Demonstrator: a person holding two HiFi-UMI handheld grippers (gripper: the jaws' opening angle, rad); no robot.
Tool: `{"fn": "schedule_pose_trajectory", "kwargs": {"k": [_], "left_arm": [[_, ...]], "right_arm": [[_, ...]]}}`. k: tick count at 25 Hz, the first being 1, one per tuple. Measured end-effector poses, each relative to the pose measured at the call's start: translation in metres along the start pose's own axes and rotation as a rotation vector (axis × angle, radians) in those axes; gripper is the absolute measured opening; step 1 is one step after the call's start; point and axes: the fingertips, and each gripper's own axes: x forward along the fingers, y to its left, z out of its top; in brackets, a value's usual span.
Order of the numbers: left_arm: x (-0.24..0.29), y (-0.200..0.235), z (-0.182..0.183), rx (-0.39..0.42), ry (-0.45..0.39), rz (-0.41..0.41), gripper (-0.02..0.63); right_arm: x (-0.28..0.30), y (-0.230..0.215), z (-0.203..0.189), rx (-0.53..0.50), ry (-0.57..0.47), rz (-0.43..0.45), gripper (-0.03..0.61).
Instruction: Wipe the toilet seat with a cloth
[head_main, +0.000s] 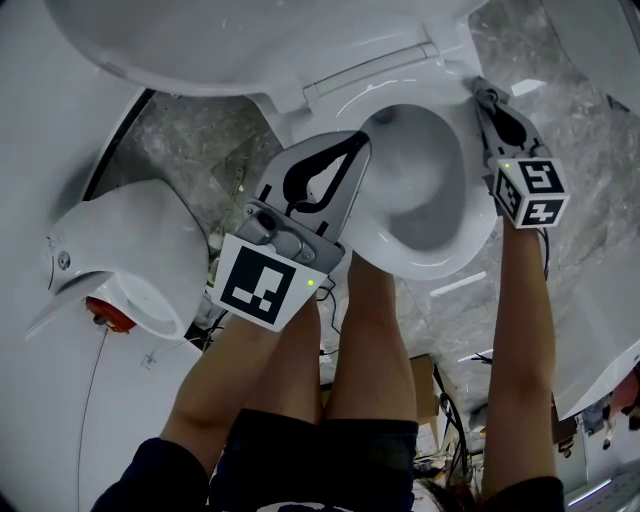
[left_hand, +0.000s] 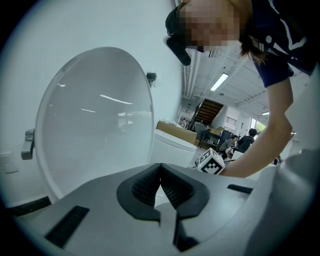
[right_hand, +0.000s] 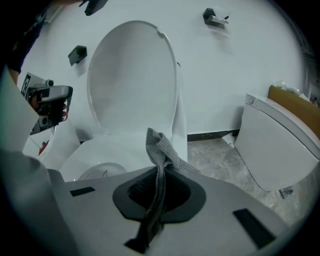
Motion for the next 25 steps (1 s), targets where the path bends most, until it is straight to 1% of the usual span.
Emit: {"fn": "schedule_pose_trajectory", "kwargs": {"k": [4, 7, 10, 12, 14, 16, 17, 18, 19, 21, 23, 25], "left_arm": [[-0.005, 0.005, 0.001, -0.005, -0.008, 0.016, 0.020], [-0.012, 0.011, 0.000, -0.008, -0.005, 0.031, 0.020], [-0.020, 0.019, -0.001, -0.003, -0.002, 0.050, 0.020], [-0.025, 0.024, 0.001, -0.003, -0.007, 0.066, 0.020], [-0.031, 0.029, 0.003, -0.005, -0.013, 0.083, 0.020], [-0.035, 0.033, 0.004, -0.005, -0.015, 0.094, 0.020], [-0.036, 0.034, 0.004, -0.003, -0.014, 0.097, 0.020], [-0.036, 0.035, 0.003, -0.001, -0.013, 0.097, 0.020], [-0.036, 0.036, 0.003, 0.002, -0.013, 0.096, 0.020], [-0.036, 0.038, 0.003, 0.003, -0.017, 0.095, 0.020], [-0.038, 0.038, 0.003, -0.002, -0.023, 0.095, 0.020], [-0.040, 0.039, 0.003, -0.005, -0.023, 0.094, 0.020]], "right_arm": [[-0.001, 0.002, -0.006, 0.012, 0.015, -0.061, 0.026], [0.015, 0.015, 0.010, 0.028, -0.022, -0.045, 0.026], [0.041, 0.052, 0.033, -0.001, -0.046, 0.032, 0.026], [0.055, 0.085, 0.045, -0.019, -0.053, 0.089, 0.026], [0.064, 0.123, 0.051, -0.039, -0.055, 0.165, 0.026], [0.069, 0.164, 0.053, -0.102, -0.047, 0.245, 0.026], [0.070, 0.177, 0.053, -0.141, -0.044, 0.265, 0.026], [0.071, 0.183, 0.053, -0.172, -0.043, 0.264, 0.027], [0.071, 0.182, 0.052, -0.185, -0.042, 0.246, 0.026], [0.069, 0.160, 0.046, -0.158, -0.030, 0.171, 0.026], [0.062, 0.119, 0.032, -0.107, -0.001, 0.061, 0.026], [0.049, 0.078, 0.019, -0.077, 0.017, -0.043, 0.027]]}}
